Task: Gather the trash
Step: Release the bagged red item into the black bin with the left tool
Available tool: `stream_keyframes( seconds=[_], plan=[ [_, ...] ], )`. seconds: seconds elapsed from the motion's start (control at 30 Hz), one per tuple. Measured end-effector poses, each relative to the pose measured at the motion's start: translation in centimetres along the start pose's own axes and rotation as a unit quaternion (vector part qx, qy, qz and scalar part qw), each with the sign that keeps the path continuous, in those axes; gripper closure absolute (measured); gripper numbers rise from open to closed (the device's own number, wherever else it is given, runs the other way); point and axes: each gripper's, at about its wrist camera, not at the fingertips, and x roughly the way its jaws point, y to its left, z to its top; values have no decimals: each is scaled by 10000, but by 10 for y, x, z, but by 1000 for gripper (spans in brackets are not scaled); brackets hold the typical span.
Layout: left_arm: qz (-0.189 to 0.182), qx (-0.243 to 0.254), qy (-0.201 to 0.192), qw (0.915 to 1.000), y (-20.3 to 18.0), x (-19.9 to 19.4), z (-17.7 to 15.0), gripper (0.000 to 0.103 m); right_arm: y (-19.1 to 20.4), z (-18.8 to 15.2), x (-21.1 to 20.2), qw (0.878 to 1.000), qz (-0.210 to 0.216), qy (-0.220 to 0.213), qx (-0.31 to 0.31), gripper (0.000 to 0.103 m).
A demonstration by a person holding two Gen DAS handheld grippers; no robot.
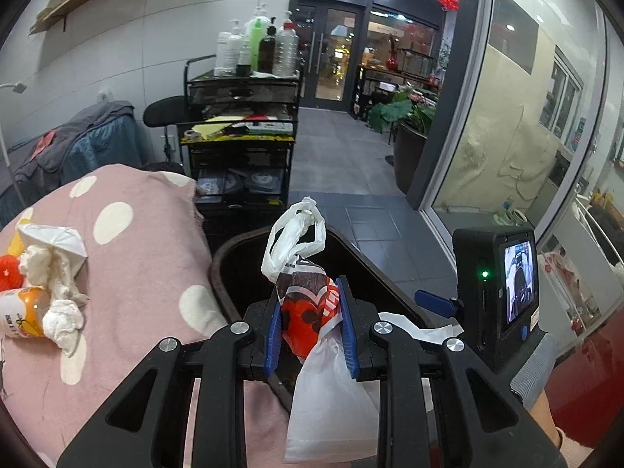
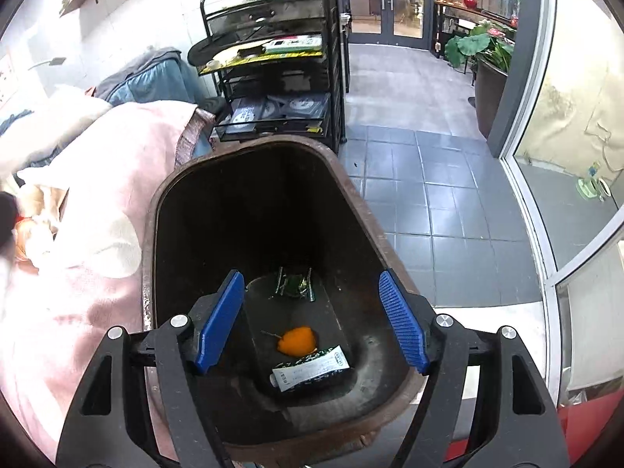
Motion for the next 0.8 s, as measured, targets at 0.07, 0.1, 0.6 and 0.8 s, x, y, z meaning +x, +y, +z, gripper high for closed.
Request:
stream_keyframes(
  seconds=[0.07, 0.1, 0.6, 0.8],
  plan=[
    [-275, -68, 236, 9993, -5, 16, 0, 78, -7, 1, -2, 10000, -34, -28, 82, 31],
    [-361, -107, 370, 9986, -7, 25, -1, 78, -11, 1, -3, 9999, -58, -27, 131, 31],
    [-262, 18, 1347, 9905, -28, 102, -27, 74, -73, -17, -1, 9967, -336, 53, 736, 31],
    [-77, 113, 1413, 9899, -32, 107, -34, 40, -90, -21, -2, 9947, -397, 66, 951, 26]
  ],
)
